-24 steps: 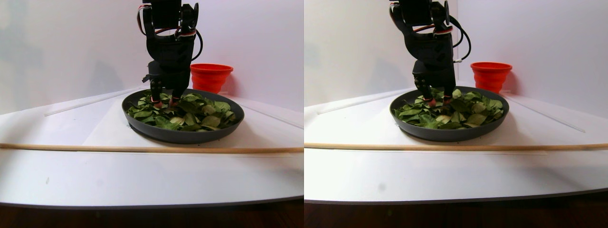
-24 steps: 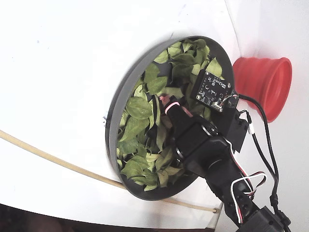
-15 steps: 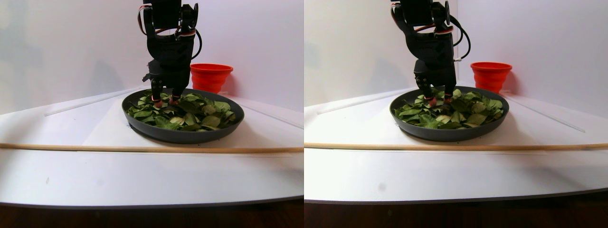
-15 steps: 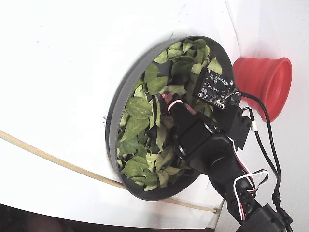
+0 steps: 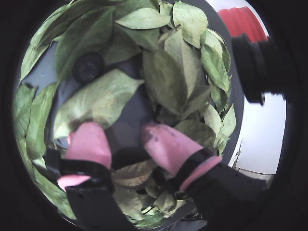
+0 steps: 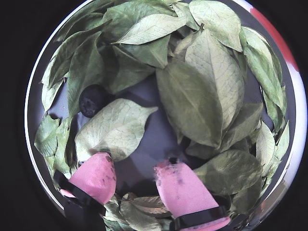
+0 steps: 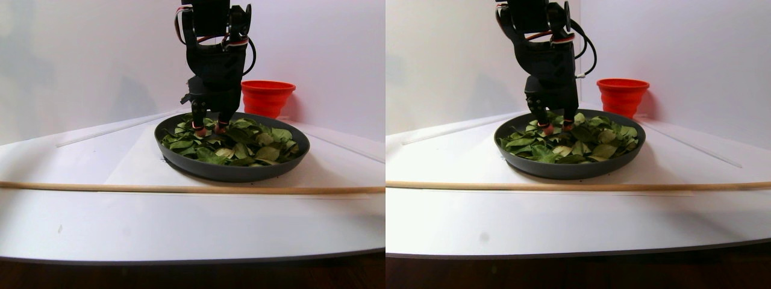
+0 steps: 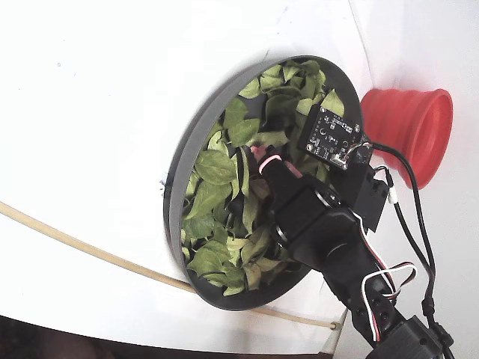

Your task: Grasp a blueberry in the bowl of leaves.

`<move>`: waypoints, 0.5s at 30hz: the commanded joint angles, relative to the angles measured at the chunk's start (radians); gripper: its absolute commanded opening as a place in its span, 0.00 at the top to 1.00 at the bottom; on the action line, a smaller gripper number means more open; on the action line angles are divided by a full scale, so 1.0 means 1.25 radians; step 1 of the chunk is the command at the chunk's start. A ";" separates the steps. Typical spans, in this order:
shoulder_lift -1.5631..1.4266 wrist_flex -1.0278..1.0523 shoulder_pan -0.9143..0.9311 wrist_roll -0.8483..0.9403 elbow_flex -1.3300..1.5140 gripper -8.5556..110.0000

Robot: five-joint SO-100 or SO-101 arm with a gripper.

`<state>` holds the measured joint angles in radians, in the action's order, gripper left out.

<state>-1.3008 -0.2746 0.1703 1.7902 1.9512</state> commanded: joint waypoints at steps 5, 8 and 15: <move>-0.063 0.015 -0.002 0.005 -0.031 0.80; -0.079 0.022 -0.005 0.005 -0.026 0.80; -0.113 0.039 -0.015 0.005 -0.025 0.80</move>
<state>-1.3100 -0.2270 0.1549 1.7902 1.9497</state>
